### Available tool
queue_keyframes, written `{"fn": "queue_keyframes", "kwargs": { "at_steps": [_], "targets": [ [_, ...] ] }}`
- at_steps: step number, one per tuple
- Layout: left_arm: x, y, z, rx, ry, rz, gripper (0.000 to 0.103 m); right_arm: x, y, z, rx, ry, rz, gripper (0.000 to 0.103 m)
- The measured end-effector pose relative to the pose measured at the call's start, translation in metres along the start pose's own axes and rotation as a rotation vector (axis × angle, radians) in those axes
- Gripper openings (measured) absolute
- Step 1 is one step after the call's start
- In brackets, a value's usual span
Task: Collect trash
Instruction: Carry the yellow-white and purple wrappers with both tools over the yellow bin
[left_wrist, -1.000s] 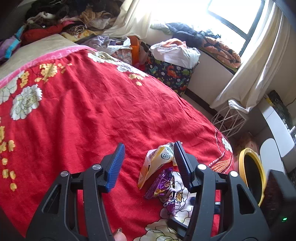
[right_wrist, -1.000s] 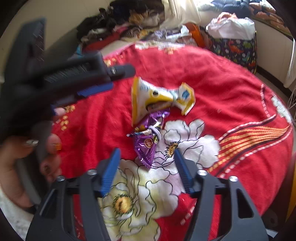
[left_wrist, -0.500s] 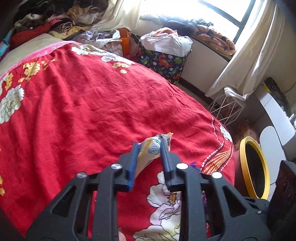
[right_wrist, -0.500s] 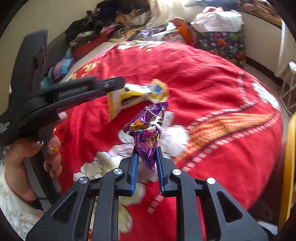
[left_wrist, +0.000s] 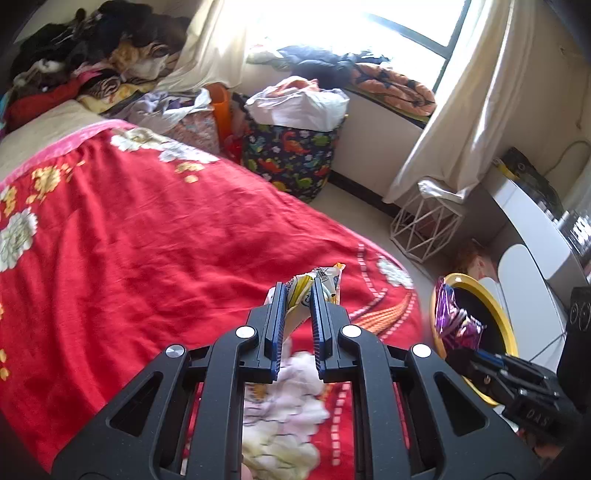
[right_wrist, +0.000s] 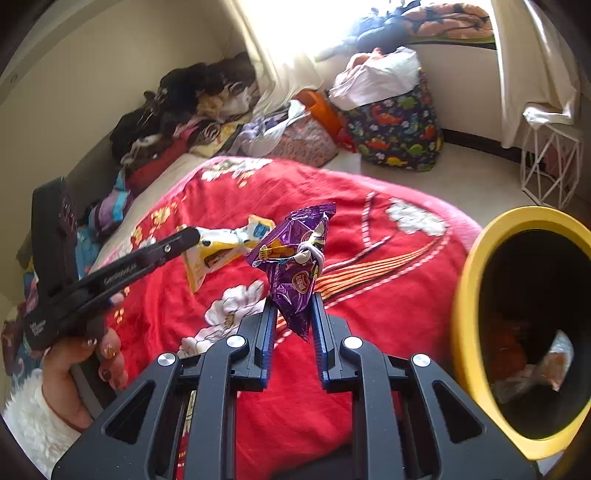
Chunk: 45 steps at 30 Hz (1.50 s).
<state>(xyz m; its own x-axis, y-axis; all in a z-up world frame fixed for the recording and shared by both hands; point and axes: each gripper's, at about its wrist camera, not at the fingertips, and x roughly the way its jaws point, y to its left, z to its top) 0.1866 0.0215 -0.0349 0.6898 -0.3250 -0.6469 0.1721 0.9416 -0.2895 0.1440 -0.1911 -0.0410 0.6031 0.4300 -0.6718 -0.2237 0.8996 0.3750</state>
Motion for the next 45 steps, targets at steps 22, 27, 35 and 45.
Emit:
{"fn": "queue_keyframes", "kwargs": {
  "at_steps": [22,27,35,45],
  "targets": [
    [0.001,-0.104,-0.01,0.141,-0.014,-0.095,0.009,-0.077,-0.076,-0.005,0.142,-0.13,-0.086,0.018],
    [0.001,-0.119,-0.013,0.165,-0.011,-0.119,0.009,-0.089,-0.088,-0.007,0.168,-0.154,-0.113,0.018],
    [0.005,-0.145,-0.017,0.197,-0.001,-0.156,0.009,-0.107,-0.112,-0.01,0.21,-0.19,-0.164,0.018],
    [0.01,-0.183,-0.022,0.263,0.009,-0.207,0.009,-0.126,-0.146,-0.017,0.278,-0.21,-0.225,0.018]
  ]
}}
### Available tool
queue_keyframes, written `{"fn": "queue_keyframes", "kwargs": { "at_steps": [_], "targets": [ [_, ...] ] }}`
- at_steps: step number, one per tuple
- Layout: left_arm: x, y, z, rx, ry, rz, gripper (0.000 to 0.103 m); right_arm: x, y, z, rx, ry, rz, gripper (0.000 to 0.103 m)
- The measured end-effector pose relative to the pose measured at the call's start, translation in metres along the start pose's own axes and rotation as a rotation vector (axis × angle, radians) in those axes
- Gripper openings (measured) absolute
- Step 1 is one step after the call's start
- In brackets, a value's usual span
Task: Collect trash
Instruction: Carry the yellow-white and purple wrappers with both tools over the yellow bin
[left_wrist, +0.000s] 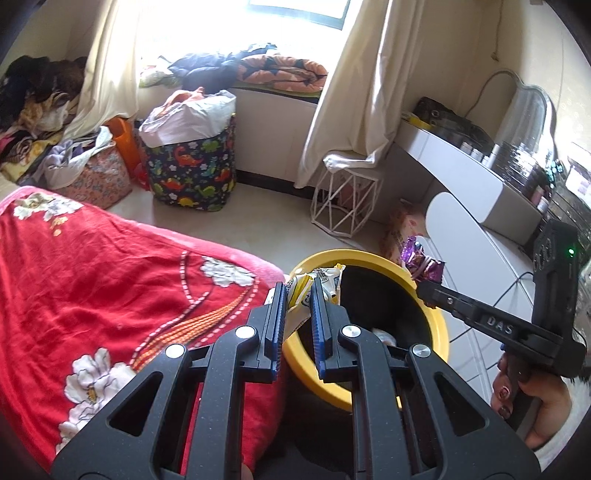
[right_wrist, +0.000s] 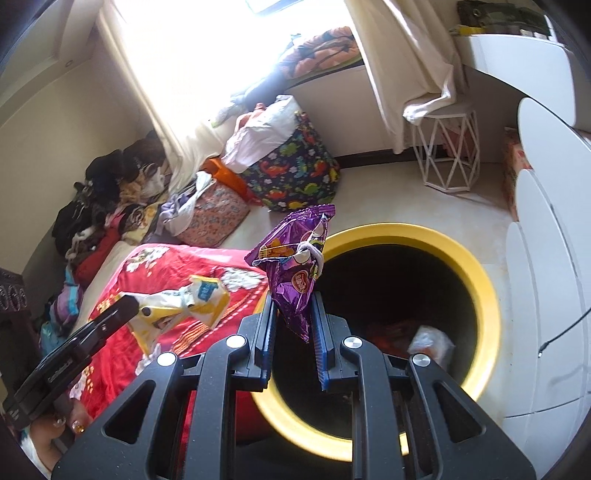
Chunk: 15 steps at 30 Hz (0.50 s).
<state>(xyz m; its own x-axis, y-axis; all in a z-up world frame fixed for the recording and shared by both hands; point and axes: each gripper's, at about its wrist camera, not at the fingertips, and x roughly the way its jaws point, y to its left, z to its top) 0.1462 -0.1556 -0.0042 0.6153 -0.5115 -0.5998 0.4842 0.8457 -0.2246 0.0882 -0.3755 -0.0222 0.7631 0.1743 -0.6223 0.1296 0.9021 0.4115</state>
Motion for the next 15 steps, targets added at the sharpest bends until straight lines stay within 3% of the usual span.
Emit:
{"fn": "queue_keyframes", "kwargs": {
  "at_steps": [15],
  "targets": [
    [0.029,-0.046,-0.013,0.085,0.064,-0.072,0.009,-0.006,-0.039,0.007,0.07,0.012,-0.058,0.018]
  ]
}}
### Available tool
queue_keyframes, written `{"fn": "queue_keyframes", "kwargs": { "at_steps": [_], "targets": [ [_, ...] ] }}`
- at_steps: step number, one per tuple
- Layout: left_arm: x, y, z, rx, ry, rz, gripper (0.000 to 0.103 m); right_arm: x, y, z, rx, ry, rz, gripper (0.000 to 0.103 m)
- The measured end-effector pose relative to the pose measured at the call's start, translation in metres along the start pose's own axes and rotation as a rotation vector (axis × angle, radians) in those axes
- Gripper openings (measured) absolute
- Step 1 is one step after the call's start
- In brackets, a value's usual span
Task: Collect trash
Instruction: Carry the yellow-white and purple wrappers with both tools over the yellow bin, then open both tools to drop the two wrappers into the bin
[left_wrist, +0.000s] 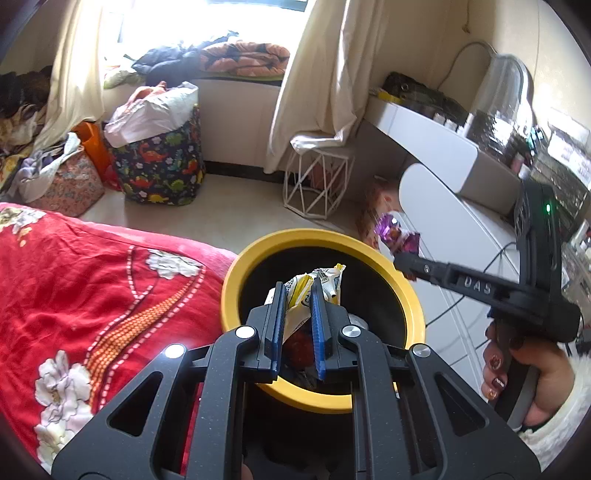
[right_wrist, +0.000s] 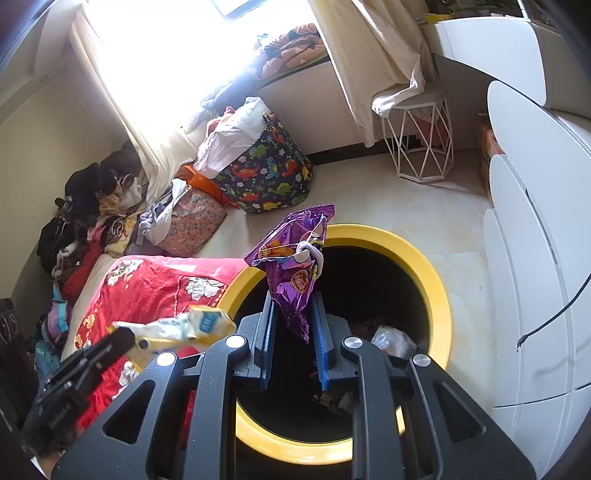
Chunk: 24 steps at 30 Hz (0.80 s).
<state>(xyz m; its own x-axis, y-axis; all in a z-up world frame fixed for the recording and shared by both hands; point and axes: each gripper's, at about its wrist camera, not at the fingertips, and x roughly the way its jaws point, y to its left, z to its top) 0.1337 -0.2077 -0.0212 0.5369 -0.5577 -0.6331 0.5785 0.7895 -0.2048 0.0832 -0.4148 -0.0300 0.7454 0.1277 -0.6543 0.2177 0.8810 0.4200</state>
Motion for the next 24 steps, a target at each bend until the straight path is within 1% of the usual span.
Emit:
{"fn": "queue_keyframes", "kwargs": {
  "at_steps": [5,13,15,16,17,18,20,21,23,24],
  "targets": [
    [0.014,-0.01,-0.004,0.019,0.028,-0.017,0.009,0.003,-0.006,0.007,0.001,0.007,-0.002,0.019],
    [0.032,-0.022,-0.005,0.023,0.049,-0.046,0.009,0.007,-0.008,0.016,-0.022,0.021,-0.014,0.021],
    [0.038,-0.025,-0.004,0.022,0.049,-0.056,0.011,0.01,-0.011,0.018,-0.018,0.034,-0.021,0.038],
    [0.04,-0.024,-0.004,0.018,0.046,-0.051,0.017,0.011,-0.012,0.018,-0.011,0.039,-0.032,0.05],
    [0.043,-0.022,-0.003,0.005,0.051,-0.053,0.032,0.011,-0.016,0.018,0.003,0.036,-0.043,0.051],
    [0.045,-0.02,-0.003,-0.007,0.056,-0.058,0.038,0.011,-0.019,0.018,0.011,0.034,-0.042,0.051],
    [0.045,-0.017,-0.002,-0.024,0.052,-0.042,0.054,0.01,-0.024,0.015,0.019,0.036,-0.057,0.055],
    [0.045,-0.015,-0.002,-0.028,0.05,-0.035,0.057,0.009,-0.028,0.013,0.025,0.036,-0.064,0.057],
    [0.043,-0.013,-0.002,-0.04,0.047,-0.015,0.077,0.007,-0.034,0.008,0.041,0.036,-0.074,0.062],
    [0.042,-0.011,-0.002,-0.045,0.046,-0.008,0.079,0.006,-0.036,0.006,0.048,0.035,-0.08,0.063]
  ]
}}
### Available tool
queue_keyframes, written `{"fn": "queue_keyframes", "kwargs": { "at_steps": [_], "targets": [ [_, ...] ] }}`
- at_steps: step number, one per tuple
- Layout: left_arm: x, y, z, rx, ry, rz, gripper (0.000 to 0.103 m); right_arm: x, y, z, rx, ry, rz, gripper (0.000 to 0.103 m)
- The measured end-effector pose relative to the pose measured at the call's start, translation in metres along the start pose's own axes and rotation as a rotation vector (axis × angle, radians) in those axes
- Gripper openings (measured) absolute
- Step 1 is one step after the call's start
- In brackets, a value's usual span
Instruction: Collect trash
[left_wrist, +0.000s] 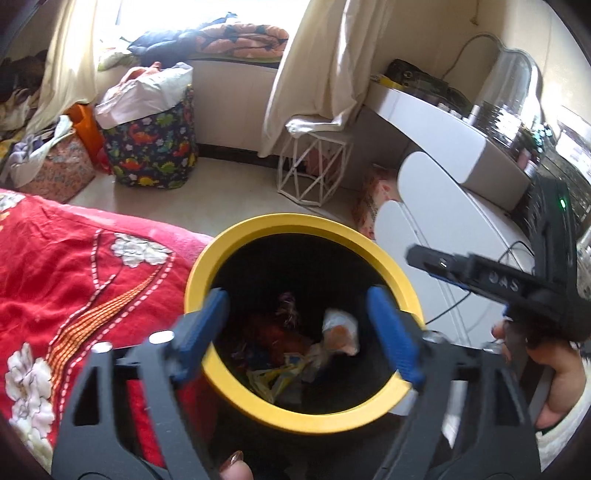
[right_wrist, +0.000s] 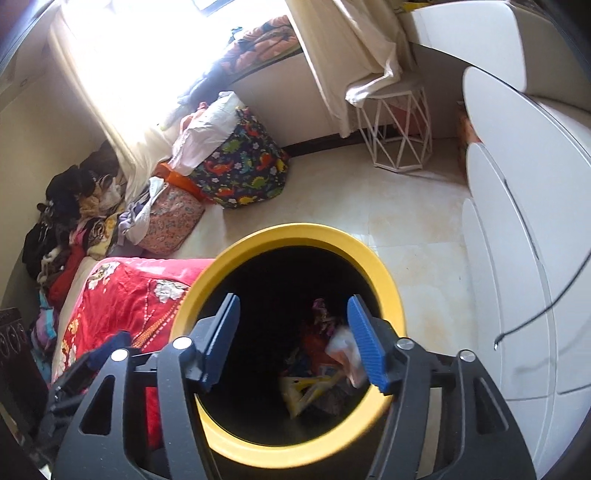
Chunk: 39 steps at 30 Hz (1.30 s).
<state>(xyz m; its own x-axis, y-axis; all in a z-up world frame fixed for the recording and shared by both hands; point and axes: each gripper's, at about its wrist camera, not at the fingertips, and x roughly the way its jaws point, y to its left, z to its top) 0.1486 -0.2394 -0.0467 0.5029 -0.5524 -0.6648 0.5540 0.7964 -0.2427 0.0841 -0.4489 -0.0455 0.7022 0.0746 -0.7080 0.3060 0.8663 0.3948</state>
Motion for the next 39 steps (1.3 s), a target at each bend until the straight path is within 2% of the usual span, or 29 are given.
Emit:
{"fn": "queue_keyframes", "kwargs": {
  "at_steps": [2,3,4,8,14,28,34,39],
  "targets": [
    [-0.004,0.002,0.0,-0.003,-0.005,0.012,0.083,-0.003,-0.003,-0.004,0.009,-0.006,0.0,0.069],
    [-0.006,0.003,0.0,-0.003,-0.007,0.03,0.091,-0.004,-0.003,-0.007,0.007,-0.009,-0.002,0.07],
    [-0.009,0.004,0.0,-0.004,-0.01,0.046,0.092,-0.005,-0.002,-0.008,0.003,-0.012,-0.005,0.073],
    [-0.019,0.011,-0.002,-0.022,-0.016,0.087,0.092,-0.016,0.004,-0.016,-0.015,-0.044,-0.002,0.083],
    [-0.039,0.025,-0.005,-0.064,-0.039,0.137,0.092,-0.032,0.02,-0.023,-0.058,-0.089,0.009,0.09],
    [-0.104,0.052,-0.02,-0.091,-0.153,0.263,0.092,-0.058,0.065,-0.05,-0.159,-0.186,0.059,0.097],
    [-0.137,0.058,-0.04,-0.083,-0.223,0.337,0.092,-0.07,0.089,-0.072,-0.222,-0.282,0.064,0.097],
    [-0.159,0.058,-0.064,-0.043,-0.284,0.4,0.092,-0.081,0.108,-0.102,-0.298,-0.418,0.051,0.097]
  ]
}}
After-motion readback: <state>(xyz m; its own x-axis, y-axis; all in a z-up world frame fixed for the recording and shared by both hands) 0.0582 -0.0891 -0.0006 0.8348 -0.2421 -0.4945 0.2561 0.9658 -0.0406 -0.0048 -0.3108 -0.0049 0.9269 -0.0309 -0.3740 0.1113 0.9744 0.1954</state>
